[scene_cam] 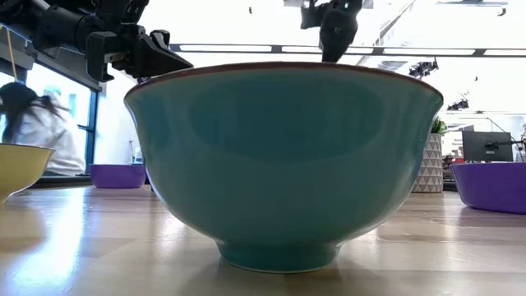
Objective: Pick & Place Mini bowls
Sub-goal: Stack the blue patterned bowl on the blue bowl on the shelf
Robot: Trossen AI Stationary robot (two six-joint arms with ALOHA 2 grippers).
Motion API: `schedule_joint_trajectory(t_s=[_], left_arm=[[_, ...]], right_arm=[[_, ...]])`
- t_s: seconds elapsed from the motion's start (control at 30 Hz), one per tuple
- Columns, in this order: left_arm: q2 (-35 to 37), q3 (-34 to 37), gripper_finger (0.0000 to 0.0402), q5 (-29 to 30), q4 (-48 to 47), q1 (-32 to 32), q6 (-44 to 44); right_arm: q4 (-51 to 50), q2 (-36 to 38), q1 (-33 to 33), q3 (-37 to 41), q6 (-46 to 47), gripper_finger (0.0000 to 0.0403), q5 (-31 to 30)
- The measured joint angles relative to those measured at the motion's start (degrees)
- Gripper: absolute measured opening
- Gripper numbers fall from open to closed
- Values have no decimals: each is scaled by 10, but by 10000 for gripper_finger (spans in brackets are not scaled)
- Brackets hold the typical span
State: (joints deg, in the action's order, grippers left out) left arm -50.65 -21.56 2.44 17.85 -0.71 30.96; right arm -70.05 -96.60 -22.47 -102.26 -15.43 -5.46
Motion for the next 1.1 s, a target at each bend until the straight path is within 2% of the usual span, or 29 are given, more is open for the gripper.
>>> schedule_joint_trajectory(t_s=[0.27, 0.37, 0.47, 0.6, 0.73, 0.83, 0.93, 1.1], left_arm=[[0, 0, 10, 0, 0, 0, -8], [-5, 0, 10, 0, 1, 0, -8], [-21, 0, 10, 0, 7, 0, -21], [-41, 0, 10, 8, 26, 16, -18], [-52, 0, 10, 38, 60, 51, -5], [-56, 0, 10, 53, 76, 84, 10], [-58, 0, 10, 79, 82, 112, 20], [-58, 4, 10, 97, 104, 140, 32]], right_arm=[[50, 38, 85, 0, 25, 1, -4], [112, 39, 125, 18, 26, 0, -4], [212, 51, 160, 96, 28, 0, 7], [415, 78, 199, 247, 51, 0, 42], [627, 100, 240, 396, 105, 0, 52], [739, 110, 274, 476, 159, 0, 43], [789, 118, 310, 518, 216, 0, 11], [781, 120, 372, 527, 258, 0, -49]])
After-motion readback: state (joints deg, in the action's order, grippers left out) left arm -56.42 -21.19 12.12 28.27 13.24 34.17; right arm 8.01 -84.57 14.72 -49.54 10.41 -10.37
